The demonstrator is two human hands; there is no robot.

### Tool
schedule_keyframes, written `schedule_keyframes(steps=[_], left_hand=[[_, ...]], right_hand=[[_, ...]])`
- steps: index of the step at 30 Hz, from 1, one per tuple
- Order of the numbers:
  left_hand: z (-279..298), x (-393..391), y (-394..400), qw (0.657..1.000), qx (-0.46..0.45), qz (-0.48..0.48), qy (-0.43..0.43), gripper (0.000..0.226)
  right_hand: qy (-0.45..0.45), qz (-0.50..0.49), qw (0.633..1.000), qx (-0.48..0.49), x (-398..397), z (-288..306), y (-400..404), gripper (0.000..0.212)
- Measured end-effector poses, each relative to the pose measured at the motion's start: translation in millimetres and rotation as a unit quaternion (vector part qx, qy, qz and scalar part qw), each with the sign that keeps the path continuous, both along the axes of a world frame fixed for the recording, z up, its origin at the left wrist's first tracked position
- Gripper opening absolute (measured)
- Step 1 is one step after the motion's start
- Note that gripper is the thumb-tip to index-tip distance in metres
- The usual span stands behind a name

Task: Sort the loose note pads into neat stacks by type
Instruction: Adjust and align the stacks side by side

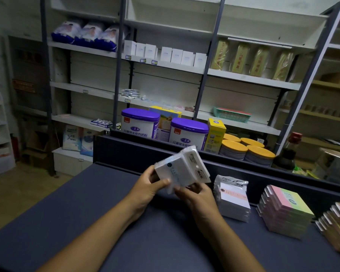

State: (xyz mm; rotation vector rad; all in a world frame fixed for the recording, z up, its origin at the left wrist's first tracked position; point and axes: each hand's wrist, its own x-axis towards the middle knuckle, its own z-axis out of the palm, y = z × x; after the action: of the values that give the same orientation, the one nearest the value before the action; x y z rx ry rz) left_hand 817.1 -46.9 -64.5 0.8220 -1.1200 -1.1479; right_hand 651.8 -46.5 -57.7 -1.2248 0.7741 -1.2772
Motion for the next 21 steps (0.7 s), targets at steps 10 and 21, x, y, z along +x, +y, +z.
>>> schedule_keyframes(steps=[10,21], left_hand=[[-5,9,-3,0.957,-0.078,0.086,-0.268,0.044],[-15,11,-3,0.928,-0.009,0.103,-0.358,0.036]], right_hand=[[0.305,-0.117,0.935,-0.141,-29,8,-5,0.037],[0.365,-0.110,0.916,-0.127,-25,-3,-6,0.038]])
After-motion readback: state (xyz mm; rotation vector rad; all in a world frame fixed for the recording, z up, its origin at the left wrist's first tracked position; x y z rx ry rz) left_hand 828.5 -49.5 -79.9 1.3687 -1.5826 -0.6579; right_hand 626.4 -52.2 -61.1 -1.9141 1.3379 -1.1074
